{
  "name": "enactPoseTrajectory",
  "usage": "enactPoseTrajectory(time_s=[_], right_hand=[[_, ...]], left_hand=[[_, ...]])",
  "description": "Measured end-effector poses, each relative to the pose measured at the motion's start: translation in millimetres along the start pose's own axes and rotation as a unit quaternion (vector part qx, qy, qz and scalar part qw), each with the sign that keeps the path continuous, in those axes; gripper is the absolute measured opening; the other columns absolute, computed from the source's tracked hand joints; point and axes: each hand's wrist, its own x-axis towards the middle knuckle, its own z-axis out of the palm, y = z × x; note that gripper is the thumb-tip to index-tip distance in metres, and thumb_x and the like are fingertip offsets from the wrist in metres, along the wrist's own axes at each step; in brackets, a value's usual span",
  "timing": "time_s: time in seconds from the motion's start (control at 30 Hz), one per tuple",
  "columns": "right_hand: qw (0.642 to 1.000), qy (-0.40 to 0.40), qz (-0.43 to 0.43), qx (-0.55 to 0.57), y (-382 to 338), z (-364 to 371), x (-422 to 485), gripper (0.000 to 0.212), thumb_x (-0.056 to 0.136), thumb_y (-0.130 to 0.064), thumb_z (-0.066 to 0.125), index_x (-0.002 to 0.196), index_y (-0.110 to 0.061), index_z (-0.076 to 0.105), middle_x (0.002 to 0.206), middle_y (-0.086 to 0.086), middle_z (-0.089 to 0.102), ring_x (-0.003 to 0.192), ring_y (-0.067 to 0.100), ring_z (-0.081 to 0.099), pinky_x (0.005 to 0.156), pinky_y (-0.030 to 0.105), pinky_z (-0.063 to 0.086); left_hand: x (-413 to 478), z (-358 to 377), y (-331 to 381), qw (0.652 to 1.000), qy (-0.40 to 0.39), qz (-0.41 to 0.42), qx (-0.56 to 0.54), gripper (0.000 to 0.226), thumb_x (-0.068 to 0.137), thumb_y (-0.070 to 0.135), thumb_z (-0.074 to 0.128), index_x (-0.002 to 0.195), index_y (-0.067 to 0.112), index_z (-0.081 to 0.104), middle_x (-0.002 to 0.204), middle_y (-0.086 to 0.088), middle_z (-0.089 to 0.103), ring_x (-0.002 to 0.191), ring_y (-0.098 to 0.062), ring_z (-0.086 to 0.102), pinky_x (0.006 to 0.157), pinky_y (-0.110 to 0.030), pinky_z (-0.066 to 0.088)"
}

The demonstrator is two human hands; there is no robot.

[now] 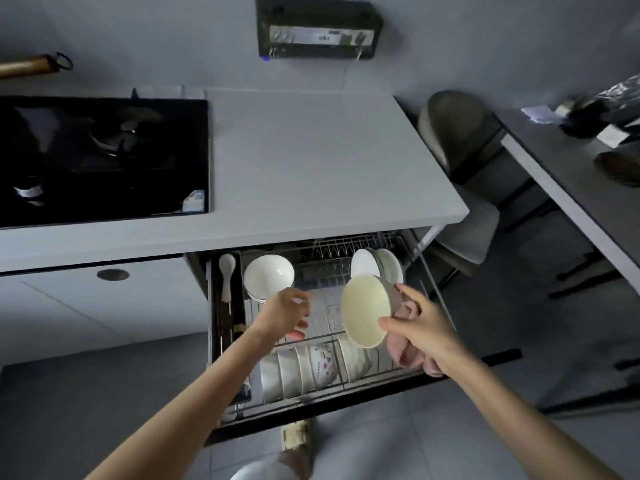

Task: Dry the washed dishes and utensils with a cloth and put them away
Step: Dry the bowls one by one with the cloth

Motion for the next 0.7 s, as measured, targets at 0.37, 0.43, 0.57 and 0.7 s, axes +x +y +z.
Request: enactPoseTrajectory(time_s=[0.37, 0.43, 0.57, 0.7], right_hand=[[0.918, -0.093, 0.066, -0.380, 131.6, 8.9, 172.8, 0.075, 0.060, -0.033, 0.077, 0.129, -0.030, 0.051, 0.107, -0.005, 0.067, 0.086, 0.017, 0.064, 0.074, 0.030, 0.055], [0.896, -0.104, 0.073, -0.424, 142.3, 18.2, 185.2, 0.064, 0.060, -0.040, 0.074, 0.120, -0.032, 0.052, 0.098, -0.009, 0.067, 0.079, 0.014, 0.063, 0.068, 0.025, 0.054], [0.875, -0.125, 0.121, -0.453, 159.5, 34.9, 201.2, 0.044, 0.063, -0.039, 0.071, 0.101, -0.029, 0.050, 0.097, -0.003, 0.067, 0.085, 0.021, 0.064, 0.057, 0.021, 0.040], [0.885, -0.129, 0.134, -0.427, 178.2, 51.7, 214.6, 0.040, 0.062, -0.040, 0.071, 0.092, -0.023, 0.050, 0.083, -0.001, 0.065, 0.075, 0.023, 0.063, 0.057, 0.021, 0.042]], left_hand=[[56.4, 18.5, -23.8, 0.986, 0.113, -0.118, -0.026, 0.022, 0.094, 0.005, 0.050, 0.115, 0.010, 0.054, 0.091, -0.012, 0.064, 0.073, -0.021, 0.063, 0.062, -0.031, 0.057], [55.7, 22.6, -28.4, 0.978, 0.147, -0.141, -0.044, 0.019, 0.095, 0.005, 0.049, 0.112, 0.010, 0.054, 0.091, -0.011, 0.064, 0.073, -0.020, 0.062, 0.060, -0.028, 0.056], [51.8, 38.5, -42.2, 0.956, 0.208, -0.184, -0.088, 0.016, 0.095, 0.006, 0.049, 0.108, 0.009, 0.058, 0.085, -0.008, 0.064, 0.072, -0.020, 0.062, 0.068, -0.035, 0.056], [42.2, 59.5, -55.2, 0.931, 0.257, -0.225, -0.130, 0.016, 0.096, 0.007, 0.048, 0.107, 0.011, 0.059, 0.091, -0.009, 0.065, 0.076, -0.020, 0.063, 0.062, -0.029, 0.055]])
